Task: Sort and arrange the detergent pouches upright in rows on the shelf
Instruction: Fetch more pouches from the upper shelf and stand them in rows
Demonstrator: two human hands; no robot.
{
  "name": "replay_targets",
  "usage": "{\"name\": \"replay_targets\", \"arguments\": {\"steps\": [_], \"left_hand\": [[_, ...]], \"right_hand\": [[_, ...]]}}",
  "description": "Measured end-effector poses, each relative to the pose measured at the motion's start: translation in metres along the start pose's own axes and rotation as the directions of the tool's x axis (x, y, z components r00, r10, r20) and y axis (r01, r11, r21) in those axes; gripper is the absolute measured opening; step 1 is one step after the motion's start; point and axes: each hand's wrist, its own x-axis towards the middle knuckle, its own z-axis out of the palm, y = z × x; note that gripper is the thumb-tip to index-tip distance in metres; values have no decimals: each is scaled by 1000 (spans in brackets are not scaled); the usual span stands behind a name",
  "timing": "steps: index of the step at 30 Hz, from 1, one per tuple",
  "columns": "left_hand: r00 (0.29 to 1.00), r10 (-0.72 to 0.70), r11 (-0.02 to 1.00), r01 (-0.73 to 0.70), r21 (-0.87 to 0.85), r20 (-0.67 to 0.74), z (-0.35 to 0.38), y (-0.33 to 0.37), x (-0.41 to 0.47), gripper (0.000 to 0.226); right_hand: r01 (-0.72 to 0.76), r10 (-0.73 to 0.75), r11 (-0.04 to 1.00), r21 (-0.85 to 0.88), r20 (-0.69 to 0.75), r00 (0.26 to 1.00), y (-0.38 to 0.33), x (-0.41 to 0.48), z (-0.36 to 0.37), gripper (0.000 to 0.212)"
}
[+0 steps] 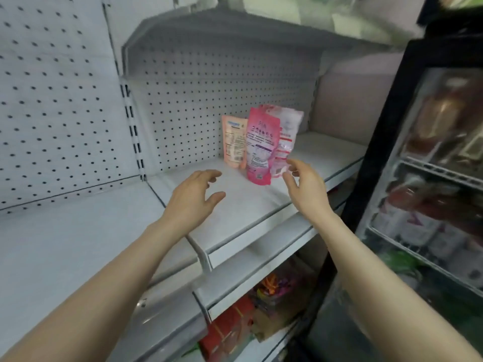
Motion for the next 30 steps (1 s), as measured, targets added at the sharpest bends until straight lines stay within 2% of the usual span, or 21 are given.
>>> {"name": "replay_targets", "arguments": {"steps": [5, 11, 15, 20, 23, 25, 27, 30], "left_hand": [[998, -25, 998, 28, -58, 56, 34, 9, 69, 53], [991, -93, 990, 103, -101, 98, 80, 18, 122, 56], [984, -152, 980, 162, -115, 93, 106, 21, 147, 61], [939, -342, 930, 332, -156, -38, 128, 46, 171, 95], [905, -393, 915, 368, -168, -161, 138, 53, 184, 80], [913, -379, 916, 346, -205, -152, 136, 47, 187, 67], [920, -377, 888, 328, -322, -103, 126, 37, 182, 58], [880, -473, 716, 352, -603, -47, 111, 25, 167, 58]], "right_hand": [[-132, 134, 989, 61, -21, 991, 19, 42, 1, 40], [-206, 213, 970, 127, -46, 976, 41, 85, 9, 45], [-196, 197, 961, 196, 12, 980, 57, 117, 19, 45], [-131, 96, 953, 272, 137, 986, 69, 155, 27, 37], [-117, 43, 938, 326, 226, 973, 79, 169, 31, 36], [-111, 21, 929, 354, 248, 968, 86, 175, 35, 33], [-122, 32, 917, 379, 235, 972, 93, 180, 39, 27], [-97, 29, 927, 361, 189, 981, 90, 174, 40, 34]]}}
